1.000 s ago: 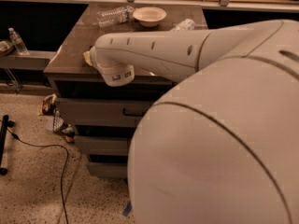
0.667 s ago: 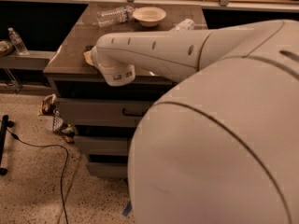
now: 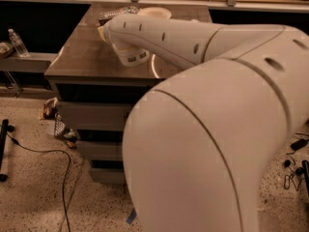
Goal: Move rxbar chocolate near water bottle
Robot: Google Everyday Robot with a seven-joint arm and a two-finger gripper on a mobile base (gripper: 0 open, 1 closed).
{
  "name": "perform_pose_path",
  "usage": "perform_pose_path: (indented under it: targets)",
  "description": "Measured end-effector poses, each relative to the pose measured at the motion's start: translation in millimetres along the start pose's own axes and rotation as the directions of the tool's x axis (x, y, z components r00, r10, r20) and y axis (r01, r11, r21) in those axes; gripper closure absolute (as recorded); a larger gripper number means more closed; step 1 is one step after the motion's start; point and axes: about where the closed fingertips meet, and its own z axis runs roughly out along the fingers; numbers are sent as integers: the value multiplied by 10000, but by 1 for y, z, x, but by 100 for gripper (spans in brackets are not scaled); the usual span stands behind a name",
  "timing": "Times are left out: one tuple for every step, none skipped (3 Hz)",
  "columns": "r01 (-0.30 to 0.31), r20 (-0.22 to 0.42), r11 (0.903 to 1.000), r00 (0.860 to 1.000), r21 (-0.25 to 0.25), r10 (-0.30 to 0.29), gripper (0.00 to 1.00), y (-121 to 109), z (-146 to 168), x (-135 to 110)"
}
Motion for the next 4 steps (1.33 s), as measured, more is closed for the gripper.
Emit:
perform_pose_path:
  targets:
    - [209, 304, 9994, 9993, -282, -200, 100, -5, 18, -13]
    - [259, 100, 9970, 9996, -723, -252, 100, -2, 41, 3]
    - [292, -237, 9934, 9992, -1107, -320, 75, 3, 67, 24]
    - [349, -212, 9911, 9991, -1284, -379, 44, 4, 80, 24]
